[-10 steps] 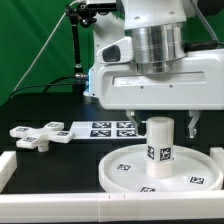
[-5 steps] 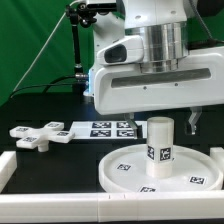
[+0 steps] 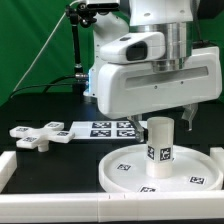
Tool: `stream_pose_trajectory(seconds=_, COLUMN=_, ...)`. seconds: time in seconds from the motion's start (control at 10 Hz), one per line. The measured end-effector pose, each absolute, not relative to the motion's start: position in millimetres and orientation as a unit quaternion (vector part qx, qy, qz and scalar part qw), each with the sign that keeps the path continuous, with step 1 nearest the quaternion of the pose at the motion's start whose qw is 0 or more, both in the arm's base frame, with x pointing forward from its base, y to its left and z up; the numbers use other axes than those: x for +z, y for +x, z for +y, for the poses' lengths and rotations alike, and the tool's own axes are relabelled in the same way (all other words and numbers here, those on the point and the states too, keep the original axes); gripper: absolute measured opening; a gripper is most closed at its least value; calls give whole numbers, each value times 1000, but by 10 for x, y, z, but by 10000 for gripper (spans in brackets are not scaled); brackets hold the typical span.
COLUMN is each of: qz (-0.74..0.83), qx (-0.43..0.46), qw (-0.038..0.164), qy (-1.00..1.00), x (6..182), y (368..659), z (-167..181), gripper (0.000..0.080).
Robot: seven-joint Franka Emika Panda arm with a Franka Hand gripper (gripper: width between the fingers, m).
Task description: Assemble round table
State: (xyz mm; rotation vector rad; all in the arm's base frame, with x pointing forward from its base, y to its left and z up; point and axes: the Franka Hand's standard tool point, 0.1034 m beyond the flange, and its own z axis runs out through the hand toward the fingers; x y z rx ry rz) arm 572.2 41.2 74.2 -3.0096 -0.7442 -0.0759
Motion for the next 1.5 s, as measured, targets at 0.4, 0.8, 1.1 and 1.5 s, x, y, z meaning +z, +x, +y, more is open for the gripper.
stream_pose_trajectory(seconds=0.4, qz=-413, qx=-22, qw=2, qy=-911, x=716, y=5695, z=416, gripper=649)
stream_pose_trajectory(seconds=0.8, qz=-547, qx=-12, qw=-14, qy=-837, x=694, y=5679, z=449, gripper=649)
stream_pose_trajectory(seconds=1.1, qz=-630, qx=-6, qw=-21, qy=-777, x=689, y=5674, z=417, gripper=649)
stream_pose_trajectory(seconds=1.5, qz=-646, qx=-1, qw=-21, qy=-763, x=681, y=5662, z=401, gripper=449)
